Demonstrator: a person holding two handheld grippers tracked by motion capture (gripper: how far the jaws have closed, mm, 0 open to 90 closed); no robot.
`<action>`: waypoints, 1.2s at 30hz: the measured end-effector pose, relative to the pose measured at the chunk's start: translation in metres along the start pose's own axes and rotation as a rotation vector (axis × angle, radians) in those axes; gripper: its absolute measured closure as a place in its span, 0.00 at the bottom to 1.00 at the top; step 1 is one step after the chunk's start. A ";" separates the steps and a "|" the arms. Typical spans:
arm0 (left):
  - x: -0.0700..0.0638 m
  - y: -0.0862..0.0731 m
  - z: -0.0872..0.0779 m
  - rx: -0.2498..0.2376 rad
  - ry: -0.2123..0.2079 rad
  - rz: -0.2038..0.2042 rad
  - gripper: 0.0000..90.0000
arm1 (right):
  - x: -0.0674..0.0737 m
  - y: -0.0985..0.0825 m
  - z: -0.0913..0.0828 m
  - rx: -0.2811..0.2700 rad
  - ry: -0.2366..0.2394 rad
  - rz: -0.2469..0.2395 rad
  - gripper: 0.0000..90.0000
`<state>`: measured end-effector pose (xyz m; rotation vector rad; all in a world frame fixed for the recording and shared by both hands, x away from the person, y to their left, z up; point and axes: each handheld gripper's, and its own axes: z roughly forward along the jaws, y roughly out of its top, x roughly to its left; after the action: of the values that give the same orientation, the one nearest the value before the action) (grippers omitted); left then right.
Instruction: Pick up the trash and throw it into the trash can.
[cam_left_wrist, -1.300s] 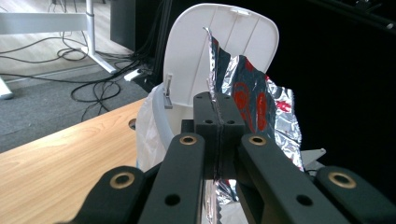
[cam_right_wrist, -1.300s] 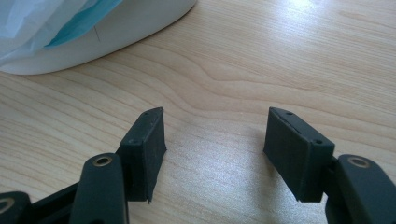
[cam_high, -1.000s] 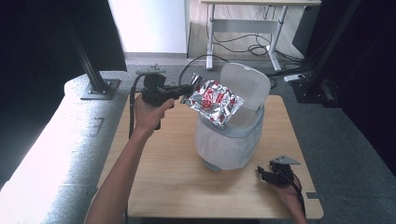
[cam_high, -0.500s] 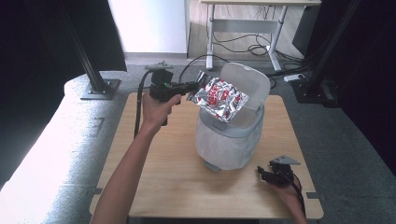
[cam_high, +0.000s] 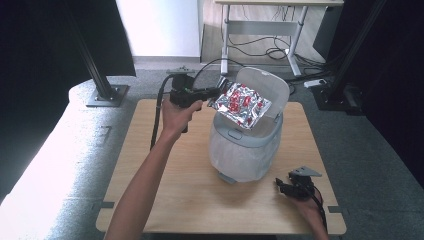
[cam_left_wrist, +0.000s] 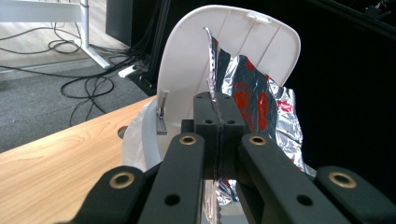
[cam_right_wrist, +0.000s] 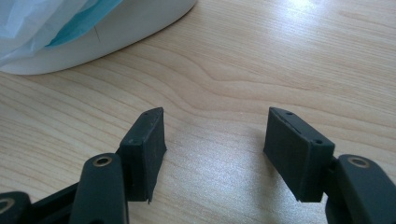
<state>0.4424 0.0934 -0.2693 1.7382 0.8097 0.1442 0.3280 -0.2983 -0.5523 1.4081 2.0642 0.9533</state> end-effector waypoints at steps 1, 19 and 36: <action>0.000 0.000 0.001 0.000 -0.001 -0.001 1.00 | 0.000 0.000 0.000 0.000 0.000 0.000 0.42; -0.003 0.003 0.020 0.023 -0.017 0.011 1.00 | 0.000 0.000 0.000 -0.001 0.000 -0.001 0.42; -0.006 0.002 0.039 0.025 -0.015 0.011 0.99 | 0.000 0.000 0.000 -0.001 0.000 -0.002 0.42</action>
<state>0.4576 0.0579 -0.2786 1.7658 0.7938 0.1285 0.3280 -0.2983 -0.5524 1.4057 2.0642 0.9529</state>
